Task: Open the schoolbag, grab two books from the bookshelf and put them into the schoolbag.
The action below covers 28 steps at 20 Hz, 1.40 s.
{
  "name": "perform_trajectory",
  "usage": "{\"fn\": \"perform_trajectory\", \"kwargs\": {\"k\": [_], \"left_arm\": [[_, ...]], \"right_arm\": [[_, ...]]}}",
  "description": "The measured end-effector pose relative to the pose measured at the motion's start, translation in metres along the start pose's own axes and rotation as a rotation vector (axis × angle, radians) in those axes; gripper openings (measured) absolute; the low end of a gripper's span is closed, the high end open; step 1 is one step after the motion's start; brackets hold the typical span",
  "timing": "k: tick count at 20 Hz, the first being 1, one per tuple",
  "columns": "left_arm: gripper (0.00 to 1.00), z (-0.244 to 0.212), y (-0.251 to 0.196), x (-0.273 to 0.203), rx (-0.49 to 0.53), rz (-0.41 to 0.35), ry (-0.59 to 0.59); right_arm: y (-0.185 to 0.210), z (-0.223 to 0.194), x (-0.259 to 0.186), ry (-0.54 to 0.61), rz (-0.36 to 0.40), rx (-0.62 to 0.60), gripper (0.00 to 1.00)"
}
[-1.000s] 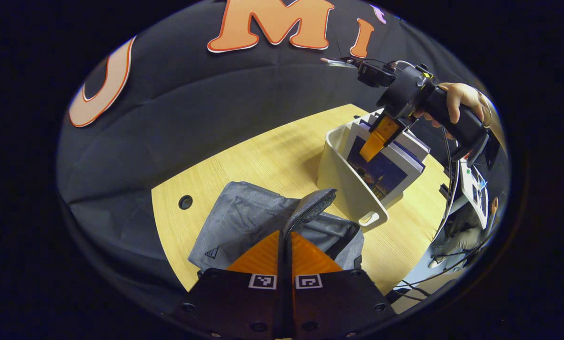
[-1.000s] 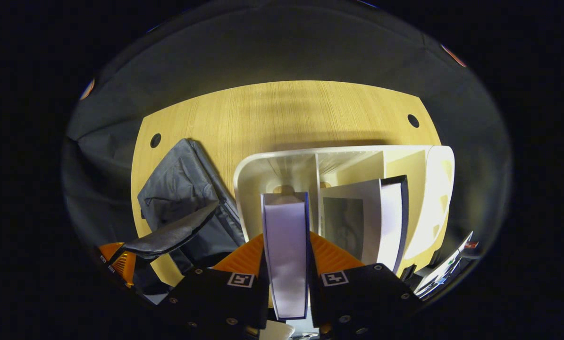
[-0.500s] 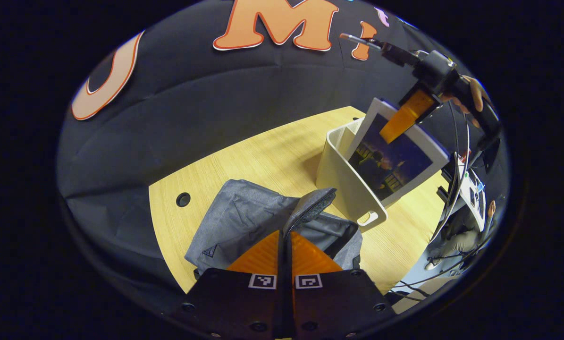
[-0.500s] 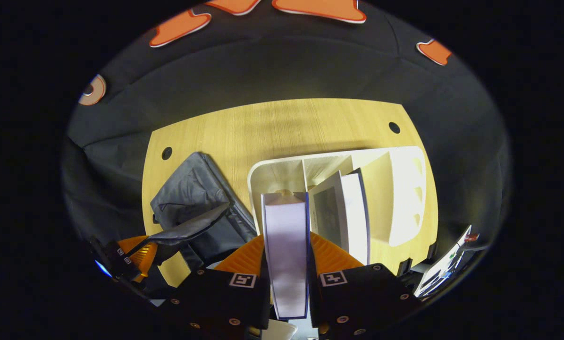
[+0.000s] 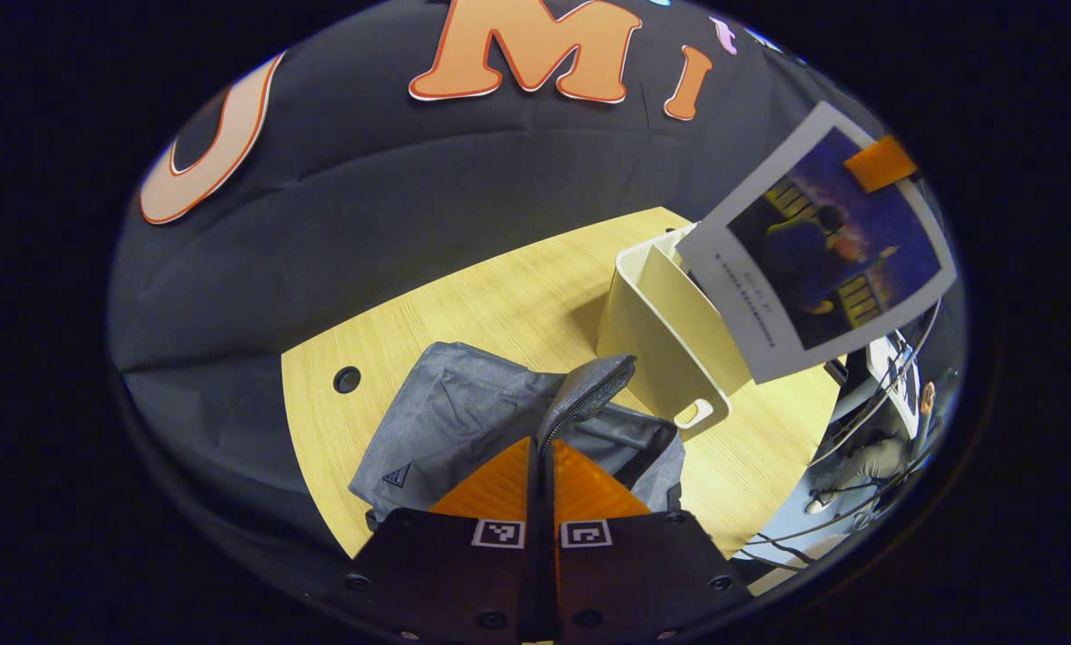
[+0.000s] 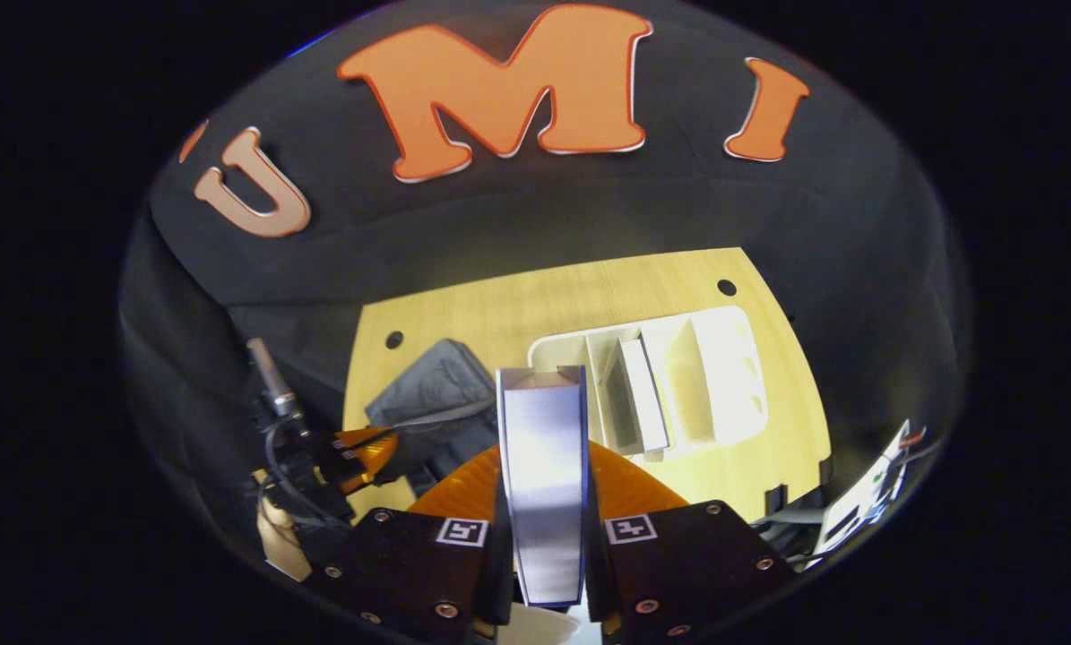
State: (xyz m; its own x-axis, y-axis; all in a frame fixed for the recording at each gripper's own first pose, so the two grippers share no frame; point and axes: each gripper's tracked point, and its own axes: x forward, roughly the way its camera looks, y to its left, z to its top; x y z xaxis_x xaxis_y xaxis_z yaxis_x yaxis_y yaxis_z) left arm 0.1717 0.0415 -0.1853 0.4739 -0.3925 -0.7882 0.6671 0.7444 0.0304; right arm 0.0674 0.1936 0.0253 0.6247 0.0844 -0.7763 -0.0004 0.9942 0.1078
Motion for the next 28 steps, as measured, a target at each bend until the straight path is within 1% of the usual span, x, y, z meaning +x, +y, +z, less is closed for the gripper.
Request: {"fn": "perform_trajectory", "kwargs": {"k": [2, 4, 6, 9, 11, 13, 17, 19, 21, 23, 26, 28], "left_arm": [[0.01, 0.002, 0.000, 0.000, -0.002, 0.005, -0.009], [0.01, 0.006, 0.000, -0.002, -0.003, 0.022, -0.032], [0.01, 0.009, -0.003, -0.005, 0.006, 0.031, -0.052], [0.01, 0.015, -0.005, -0.012, 0.034, 0.048, -0.063], [0.01, 0.020, -0.006, -0.015, 0.045, 0.059, -0.067], [0.01, 0.025, -0.010, -0.017, 0.045, 0.067, -0.083], [0.01, 0.023, -0.017, -0.019, 0.029, 0.059, -0.081], [0.01, 0.024, -0.018, -0.023, 0.032, 0.066, -0.087], [0.01, 0.026, -0.022, -0.027, 0.035, 0.072, -0.095], [0.01, 0.028, -0.023, -0.031, 0.045, 0.077, -0.095], [0.01, 0.031, -0.028, -0.034, 0.060, 0.082, -0.100], [0.01, 0.033, -0.029, -0.035, 0.064, 0.082, -0.099]], "right_arm": [[-0.001, -0.012, -0.018, -0.073, 0.067, 0.094, 0.33], [-0.001, -0.029, -0.024, -0.121, 0.158, 0.215, 0.33], [-0.006, -0.052, -0.012, -0.152, 0.244, 0.366, 0.33], [-0.004, -0.100, 0.016, -0.152, 0.352, 0.577, 0.33], [0.000, -0.124, 0.038, -0.144, 0.422, 0.674, 0.33], [0.002, -0.143, 0.059, -0.141, 0.474, 0.760, 0.32], [0.017, -0.167, 0.113, -0.115, 0.517, 0.900, 0.33], [0.031, -0.169, 0.136, -0.107, 0.542, 0.953, 0.33], [0.042, -0.171, 0.159, -0.101, 0.541, 0.975, 0.33], [0.059, -0.175, 0.179, -0.068, 0.538, 0.984, 0.33], [0.078, -0.167, 0.201, -0.076, 0.550, 0.997, 0.33], [0.091, -0.167, 0.217, -0.059, 0.523, 0.980, 0.33]]}}
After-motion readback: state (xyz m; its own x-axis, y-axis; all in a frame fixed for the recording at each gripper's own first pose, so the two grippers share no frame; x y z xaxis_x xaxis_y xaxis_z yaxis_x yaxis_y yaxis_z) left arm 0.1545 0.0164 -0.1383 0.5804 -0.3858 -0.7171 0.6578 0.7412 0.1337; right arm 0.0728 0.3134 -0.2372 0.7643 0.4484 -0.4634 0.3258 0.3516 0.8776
